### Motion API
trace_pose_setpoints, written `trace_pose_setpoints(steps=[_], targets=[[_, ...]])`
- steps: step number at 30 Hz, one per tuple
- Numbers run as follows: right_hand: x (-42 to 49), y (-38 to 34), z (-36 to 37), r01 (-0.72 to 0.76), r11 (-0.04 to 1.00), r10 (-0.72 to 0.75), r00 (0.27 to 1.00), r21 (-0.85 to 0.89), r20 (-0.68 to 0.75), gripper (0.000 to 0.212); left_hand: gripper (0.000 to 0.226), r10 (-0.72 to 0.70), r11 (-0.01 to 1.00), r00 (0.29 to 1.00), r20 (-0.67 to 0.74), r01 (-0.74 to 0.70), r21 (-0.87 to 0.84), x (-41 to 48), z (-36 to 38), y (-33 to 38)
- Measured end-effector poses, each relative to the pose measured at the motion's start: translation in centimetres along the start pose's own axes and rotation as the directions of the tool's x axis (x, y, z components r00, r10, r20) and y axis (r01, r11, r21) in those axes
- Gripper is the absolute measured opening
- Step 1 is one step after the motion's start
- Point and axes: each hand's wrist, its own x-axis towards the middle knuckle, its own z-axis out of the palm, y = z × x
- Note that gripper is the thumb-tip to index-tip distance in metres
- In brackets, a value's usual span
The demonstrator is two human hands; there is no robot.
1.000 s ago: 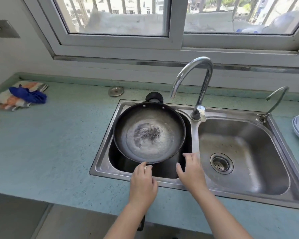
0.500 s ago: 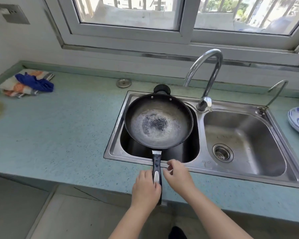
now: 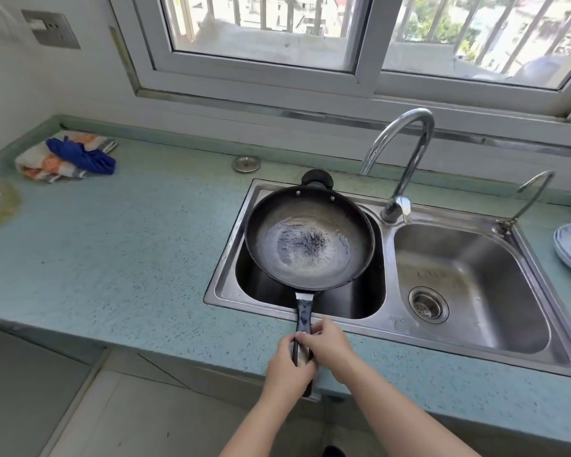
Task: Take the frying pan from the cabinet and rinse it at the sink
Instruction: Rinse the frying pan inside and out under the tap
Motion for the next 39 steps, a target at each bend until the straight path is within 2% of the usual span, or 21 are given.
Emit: trace_pose_setpoints(steps=[6, 10, 13, 17, 20, 30, 33, 36, 39], targets=[[0.1, -0.2, 0.0, -0.034, 0.999, 0.033, 0.999, 0.035, 0.043, 0.025, 0.021, 0.014, 0.989, 0.997, -0.082, -0.026, -0.147, 0.2, 0.8, 0.1], [0.1, 0.0, -0.6, -0.054, 0.992, 0.047, 0.997, 0.113, 0.058, 0.026, 0.023, 0.043, 0.978, 0.992, -0.12, -0.067, -0.198, 0.2, 1.4, 0.5], [0.0, 0.0, -1.4, -0.052, 0.98, 0.037, 0.996, 0.193, 0.084, 0.025, 0.021, 0.049, 0.965, 0.994, -0.095, -0.072, -0.254, 0.1, 1.7, 1.3], [-0.1, 0.0, -2.1, -0.019, 0.981, 0.004, 0.997, 0.193, 0.081, 0.028, 0.018, 0.018, 0.93, 0.999, -0.036, -0.03, -0.366, -0.2, 1.9, 2.0], [-0.1, -0.1, -2.1, -0.018, 0.979, -0.003, 0.995, 0.203, 0.102, 0.023, 0.016, 0.002, 0.921, 1.0, -0.027, -0.012, -0.389, -0.3, 1.8, 2.0], [-0.4, -0.5, -2.5, -0.07, 0.947, 0.011, 0.982, 0.313, 0.187, 0.024, 0.017, -0.064, 0.923, 0.998, 0.002, 0.06, -0.38, -0.3, 1.5, 2.4], [-0.5, -0.5, -2.8, -0.128, 0.891, 0.01, 0.965, 0.436, 0.262, 0.022, 0.028, -0.053, 0.929, 0.998, 0.029, 0.06, -0.366, -0.3, 1.2, 2.7], [-0.2, -0.6, -2.6, -0.231, 0.787, 0.044, 0.946, 0.572, 0.321, 0.019, 0.034, -0.059, 0.96, 0.997, 0.041, 0.068, -0.272, -0.2, 1.1, 2.9], [0.0, -0.7, -2.0, -0.253, 0.759, 0.065, 0.946, 0.6, 0.317, 0.011, 0.041, -0.071, 0.996, 0.997, 0.012, 0.071, -0.057, 0.1, 1.0, 3.0]])
